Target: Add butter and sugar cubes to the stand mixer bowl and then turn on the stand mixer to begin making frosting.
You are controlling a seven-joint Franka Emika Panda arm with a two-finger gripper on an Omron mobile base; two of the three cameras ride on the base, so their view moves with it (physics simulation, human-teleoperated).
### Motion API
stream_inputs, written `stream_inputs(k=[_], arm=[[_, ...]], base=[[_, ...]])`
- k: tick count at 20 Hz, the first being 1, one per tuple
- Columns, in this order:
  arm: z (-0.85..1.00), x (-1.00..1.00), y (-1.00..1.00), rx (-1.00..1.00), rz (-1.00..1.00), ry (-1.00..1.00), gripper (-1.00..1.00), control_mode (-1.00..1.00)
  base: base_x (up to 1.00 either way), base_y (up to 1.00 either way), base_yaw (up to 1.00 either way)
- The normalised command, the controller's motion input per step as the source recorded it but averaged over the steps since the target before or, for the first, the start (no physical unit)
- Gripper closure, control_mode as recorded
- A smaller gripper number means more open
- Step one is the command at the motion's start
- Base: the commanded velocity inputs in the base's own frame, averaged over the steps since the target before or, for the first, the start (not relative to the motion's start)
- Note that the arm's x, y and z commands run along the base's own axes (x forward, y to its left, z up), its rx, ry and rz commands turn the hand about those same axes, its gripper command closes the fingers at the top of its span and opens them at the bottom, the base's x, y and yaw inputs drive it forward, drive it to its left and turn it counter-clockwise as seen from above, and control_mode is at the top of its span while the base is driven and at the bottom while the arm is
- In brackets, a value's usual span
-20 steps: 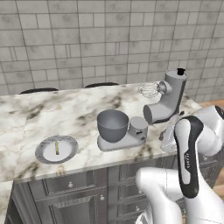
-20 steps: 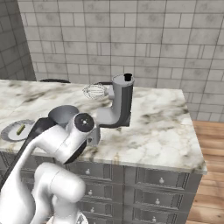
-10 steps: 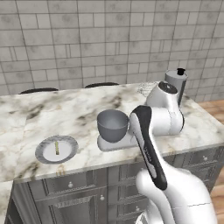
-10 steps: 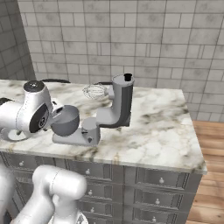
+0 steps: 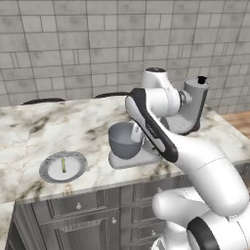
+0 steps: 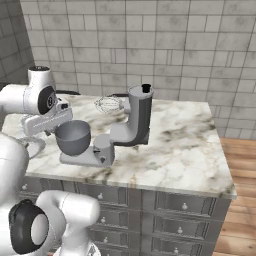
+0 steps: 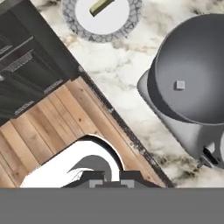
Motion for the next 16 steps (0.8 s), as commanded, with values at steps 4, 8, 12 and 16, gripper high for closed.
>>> stream_inputs(k=[4,8,12,16], arm=[[0.03,0.51,0.13,0.00,0.00,0.15,1.00,-1.00],[0.00,0.48,0.13,-0.02,0.00,0.04,1.00,-1.00],[-0.06,0.42,0.07,-0.07,-0.03,0.00,1.00,-1.00],[-0.29,0.39,0.01,-0.08,-0.04,0.00,1.00,-1.00]], base=[[0.00,0.00,0.00],[0.00,0.00,0.00],[0.00,0.00,0.00],[0.00,0.00,0.00]])
